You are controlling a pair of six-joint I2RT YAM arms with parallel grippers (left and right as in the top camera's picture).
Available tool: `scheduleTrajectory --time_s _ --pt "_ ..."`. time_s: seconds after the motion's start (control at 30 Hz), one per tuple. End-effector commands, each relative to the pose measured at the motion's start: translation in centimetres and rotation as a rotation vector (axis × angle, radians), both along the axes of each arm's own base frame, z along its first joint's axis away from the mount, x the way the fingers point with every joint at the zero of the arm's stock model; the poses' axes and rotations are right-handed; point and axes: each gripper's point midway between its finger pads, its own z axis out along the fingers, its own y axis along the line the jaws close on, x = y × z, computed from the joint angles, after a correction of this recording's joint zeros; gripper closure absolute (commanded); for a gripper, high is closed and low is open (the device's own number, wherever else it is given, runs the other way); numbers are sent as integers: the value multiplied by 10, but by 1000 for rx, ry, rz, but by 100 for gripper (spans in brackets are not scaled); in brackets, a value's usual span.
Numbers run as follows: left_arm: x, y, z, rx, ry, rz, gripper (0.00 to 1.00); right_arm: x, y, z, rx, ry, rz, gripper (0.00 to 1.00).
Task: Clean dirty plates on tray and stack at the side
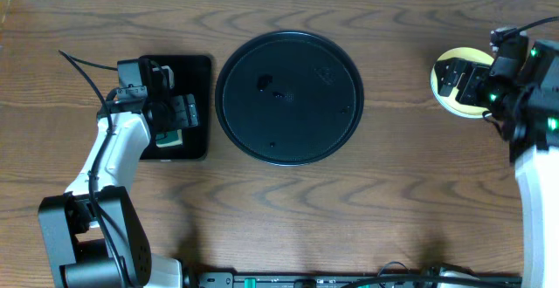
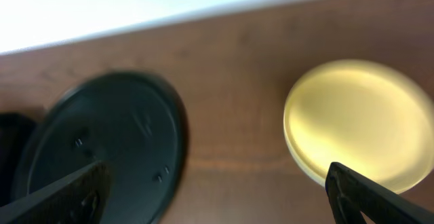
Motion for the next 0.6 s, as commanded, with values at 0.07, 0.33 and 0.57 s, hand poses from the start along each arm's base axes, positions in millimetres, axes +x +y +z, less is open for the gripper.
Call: scheduleTrajectory --time_s 0.07,0.33,0.57 --pt "0 2 -2 13 6 0 14 -40 10 73 -126 -212 -56 1" --pt "0 2 -2 13 6 0 14 -126 20 144 -170 -490 -80 1" --pt "0 2 -2 13 6 0 14 -173 11 137 -269 -592 -106 1"
